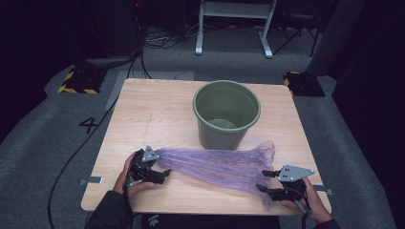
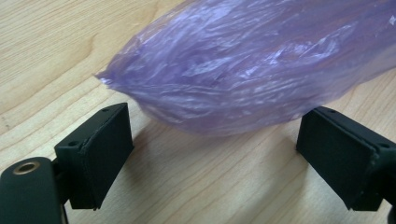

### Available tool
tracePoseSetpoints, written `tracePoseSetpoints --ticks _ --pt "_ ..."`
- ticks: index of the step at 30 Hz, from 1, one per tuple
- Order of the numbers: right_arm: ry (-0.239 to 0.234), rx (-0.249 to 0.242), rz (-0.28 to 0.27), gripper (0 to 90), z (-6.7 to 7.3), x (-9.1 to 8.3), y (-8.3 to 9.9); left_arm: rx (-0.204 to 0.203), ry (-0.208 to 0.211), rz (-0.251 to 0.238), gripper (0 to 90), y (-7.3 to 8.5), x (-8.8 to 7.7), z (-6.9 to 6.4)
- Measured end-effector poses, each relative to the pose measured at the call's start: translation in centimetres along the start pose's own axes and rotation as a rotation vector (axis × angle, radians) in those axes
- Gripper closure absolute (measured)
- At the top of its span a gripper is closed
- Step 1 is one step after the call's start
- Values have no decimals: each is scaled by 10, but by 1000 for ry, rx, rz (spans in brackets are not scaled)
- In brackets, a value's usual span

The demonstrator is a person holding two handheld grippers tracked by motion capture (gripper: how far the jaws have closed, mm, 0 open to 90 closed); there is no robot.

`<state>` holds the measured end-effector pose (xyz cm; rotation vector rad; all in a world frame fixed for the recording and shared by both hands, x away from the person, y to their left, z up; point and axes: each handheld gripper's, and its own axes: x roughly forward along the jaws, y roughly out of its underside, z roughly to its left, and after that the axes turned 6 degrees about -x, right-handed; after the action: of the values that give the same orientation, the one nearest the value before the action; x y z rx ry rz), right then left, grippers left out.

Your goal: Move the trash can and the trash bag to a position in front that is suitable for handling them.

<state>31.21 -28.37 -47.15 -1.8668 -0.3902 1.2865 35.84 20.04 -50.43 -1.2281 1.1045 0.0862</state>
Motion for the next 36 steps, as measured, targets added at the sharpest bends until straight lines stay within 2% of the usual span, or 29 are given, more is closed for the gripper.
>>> tracePoseSetpoints --ticks 3,5,7,11,12,13,17,20,23,26,29,30,31,33,34,36 --pt "-15 -5 51 600 -4 10 7 -7 -8 2 102 2 -3 5" --pt "-4 -8 85 743 -7 14 13 -12 -12 -1 102 3 -4 9" --pt "9 2 94 831 -11 14 15 -15 -12 -2 101 4 -5 11" --pt "41 10 98 843 -17 12 17 -16 -14 0 101 5 -7 12" --pt "89 13 118 843 -24 13 20 -16 -14 0 101 5 -7 12" --pt "117 23 123 844 -29 12 21 -16 -14 0 101 5 -7 12" --pt "200 84 116 846 -50 10 23 -15 -21 2 95 4 -6 12" --pt "261 119 107 841 -64 11 25 -23 -19 0 88 4 -5 11" --pt "296 157 108 832 -75 12 29 -22 -24 4 87 3 -5 9" --pt "355 168 110 809 -82 11 30 -27 -32 3 74 2 -3 7" --pt "381 205 83 680 -88 7 29 -20 -27 6 73 1 -2 4" --pt "391 214 75 585 -90 6 28 -16 -19 6 73 0 0 0" --pt "394 225 73 533 -90 5 26 -12 -17 6 73 0 0 -1" --pt "378 233 58 499 -88 2 23 -13 -16 8 73 0 0 -2" --pt "378 217 43 460 -84 -1 20 -8 -15 8 73 -1 1 -5" --pt "389 191 26 466 -78 -5 14 -2 -8 8 73 -1 2 -8"
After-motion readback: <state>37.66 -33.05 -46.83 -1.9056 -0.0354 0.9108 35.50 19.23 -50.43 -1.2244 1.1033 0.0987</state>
